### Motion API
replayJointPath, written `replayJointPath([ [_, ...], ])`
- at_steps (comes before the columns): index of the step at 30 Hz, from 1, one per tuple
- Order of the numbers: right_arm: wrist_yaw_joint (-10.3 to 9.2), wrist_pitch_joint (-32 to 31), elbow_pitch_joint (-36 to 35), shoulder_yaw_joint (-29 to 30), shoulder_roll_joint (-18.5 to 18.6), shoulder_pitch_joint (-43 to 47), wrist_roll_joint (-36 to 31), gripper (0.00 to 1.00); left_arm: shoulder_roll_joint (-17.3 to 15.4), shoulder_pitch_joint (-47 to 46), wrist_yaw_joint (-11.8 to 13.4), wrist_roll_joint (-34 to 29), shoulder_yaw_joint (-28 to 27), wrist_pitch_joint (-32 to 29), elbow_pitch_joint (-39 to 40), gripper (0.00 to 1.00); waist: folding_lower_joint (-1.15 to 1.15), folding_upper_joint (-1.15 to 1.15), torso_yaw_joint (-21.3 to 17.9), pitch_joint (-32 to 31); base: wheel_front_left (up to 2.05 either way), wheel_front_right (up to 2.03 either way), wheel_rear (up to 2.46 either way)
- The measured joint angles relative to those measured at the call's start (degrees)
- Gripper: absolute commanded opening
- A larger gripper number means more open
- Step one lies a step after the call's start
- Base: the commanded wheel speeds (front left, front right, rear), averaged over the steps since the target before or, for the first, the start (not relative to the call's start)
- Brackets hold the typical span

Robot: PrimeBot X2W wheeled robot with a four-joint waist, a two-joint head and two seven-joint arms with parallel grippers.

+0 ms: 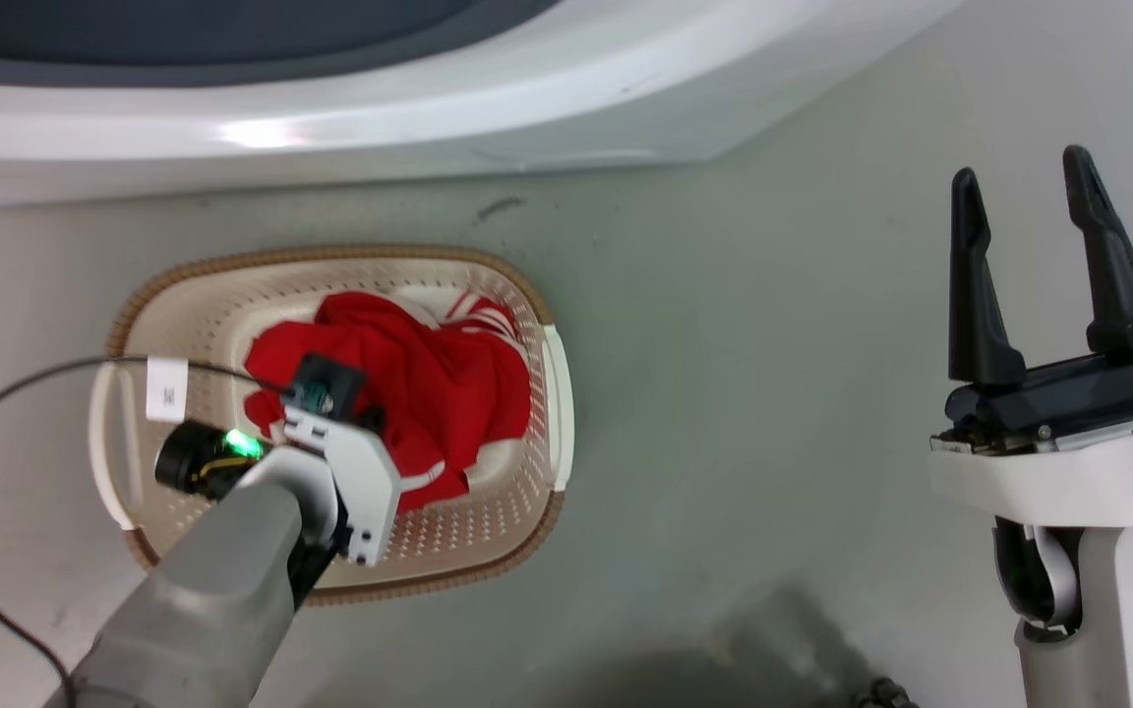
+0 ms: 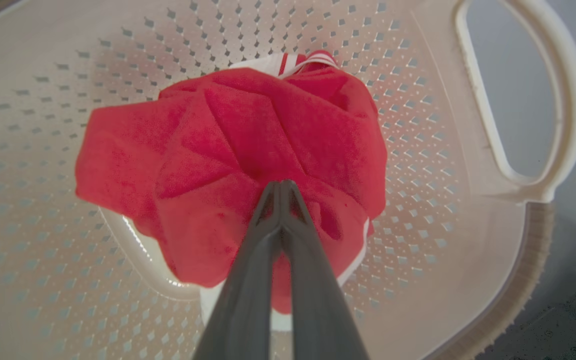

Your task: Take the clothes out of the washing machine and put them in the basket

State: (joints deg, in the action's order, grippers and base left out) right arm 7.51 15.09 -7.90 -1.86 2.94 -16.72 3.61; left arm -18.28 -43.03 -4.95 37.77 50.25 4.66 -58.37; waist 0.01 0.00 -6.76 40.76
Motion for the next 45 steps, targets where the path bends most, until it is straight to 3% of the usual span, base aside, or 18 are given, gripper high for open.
replayJointPath([
  [8, 0.00, 0.0, -1.5, 0.5, 0.0, -2.1, 1.5, 1.00, 3.2, -8.0, -1.4, -0.8, 1.7, -2.9, -11.0, 0.00, 0.00, 0.00, -1.7, 8.1, 0.00, 0.00, 0.00],
  [16, 0.00, 0.0, -1.6, 0.7, 0.0, -3.3, 2.1, 1.00, 4.3, -9.9, -1.9, -1.6, 3.8, -7.1, -14.1, 0.00, 0.00, 0.00, -3.1, 11.9, 0.00, 0.00, 0.00],
  [17, 0.00, 0.0, -1.5, 0.8, 0.0, -3.4, 2.1, 1.00, 4.3, -10.0, -2.0, -1.5, 3.8, -7.3, -14.2, 0.04, 0.00, 0.00, -3.2, 11.8, 0.00, 0.00, 0.00],
  [18, 0.00, 0.0, -1.4, 0.8, 0.0, -3.4, 2.3, 1.00, 4.4, -10.0, -1.9, -1.4, 3.8, -7.2, -14.3, 1.00, 0.00, 0.00, -3.2, 11.6, 0.00, 0.00, 0.00],
  [27, 0.00, 0.0, 0.4, 0.6, 0.0, -2.7, 2.7, 1.00, 6.3, -6.7, -2.1, 0.0, 3.7, -2.7, -15.0, 1.00, -0.01, 0.00, -2.4, 6.4, 0.00, 0.00, 0.00],
  [40, 0.00, 0.0, 3.9, 0.4, 0.0, 4.1, 0.8, 1.00, 8.5, 1.0, -2.4, 1.1, 4.3, 9.1, -14.1, 1.00, -0.02, 0.00, 0.3, -7.9, 0.00, 0.00, 0.00],
  [45, 0.00, 0.0, 4.5, 0.6, 0.0, 6.4, 0.3, 1.00, 7.3, 3.1, 0.2, 1.4, 1.1, 10.2, -8.2, 1.00, -0.02, 0.00, 1.5, -13.1, 0.00, 0.00, 0.00],
])
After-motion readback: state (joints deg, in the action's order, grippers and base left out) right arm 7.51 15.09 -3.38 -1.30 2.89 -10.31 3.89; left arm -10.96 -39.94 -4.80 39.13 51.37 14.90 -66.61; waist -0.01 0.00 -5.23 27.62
